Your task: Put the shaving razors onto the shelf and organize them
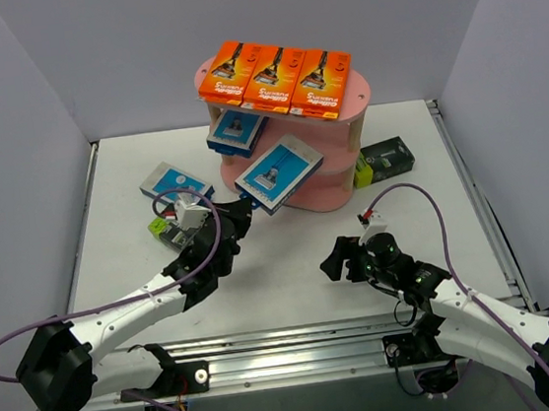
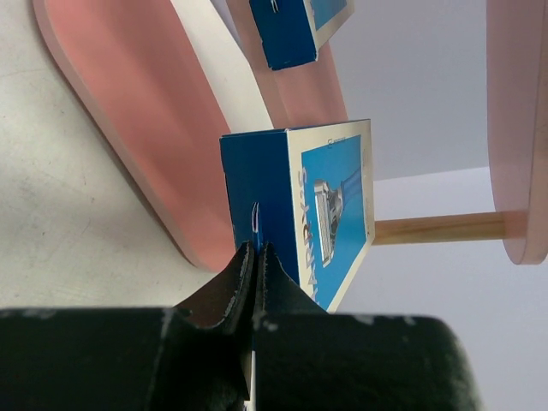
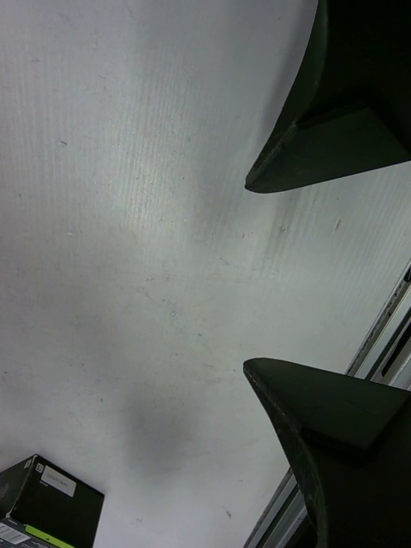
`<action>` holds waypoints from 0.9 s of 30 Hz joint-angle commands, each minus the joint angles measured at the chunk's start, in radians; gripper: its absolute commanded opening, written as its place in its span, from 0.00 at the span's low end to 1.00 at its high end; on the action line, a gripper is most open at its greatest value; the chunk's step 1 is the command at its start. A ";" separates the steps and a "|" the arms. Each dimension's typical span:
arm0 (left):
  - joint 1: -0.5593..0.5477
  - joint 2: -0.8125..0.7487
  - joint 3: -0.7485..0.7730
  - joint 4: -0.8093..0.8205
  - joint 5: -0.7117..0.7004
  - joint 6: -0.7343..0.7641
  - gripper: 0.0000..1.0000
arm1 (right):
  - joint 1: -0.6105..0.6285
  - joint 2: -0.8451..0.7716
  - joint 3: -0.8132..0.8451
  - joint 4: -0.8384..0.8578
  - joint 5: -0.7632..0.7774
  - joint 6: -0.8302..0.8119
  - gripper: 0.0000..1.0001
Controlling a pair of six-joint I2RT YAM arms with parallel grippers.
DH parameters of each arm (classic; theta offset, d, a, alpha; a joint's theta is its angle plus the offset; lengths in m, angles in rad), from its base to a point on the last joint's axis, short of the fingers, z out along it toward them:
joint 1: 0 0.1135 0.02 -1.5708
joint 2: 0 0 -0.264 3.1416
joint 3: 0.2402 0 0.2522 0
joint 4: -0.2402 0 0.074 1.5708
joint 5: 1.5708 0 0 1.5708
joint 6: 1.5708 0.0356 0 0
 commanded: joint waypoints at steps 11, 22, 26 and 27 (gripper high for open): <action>-0.033 0.151 0.070 0.349 -0.138 0.025 0.02 | -0.003 0.019 0.019 0.041 -0.050 -0.024 0.74; -0.070 0.298 0.119 0.558 -0.207 0.099 0.02 | -0.004 0.022 0.014 0.051 -0.067 -0.022 0.74; -0.082 0.350 0.119 0.620 -0.242 0.081 0.02 | -0.004 0.023 0.015 0.052 -0.073 -0.025 0.74; -0.088 0.358 0.119 0.632 -0.255 0.081 0.02 | -0.004 0.025 0.015 0.051 -0.076 -0.027 0.74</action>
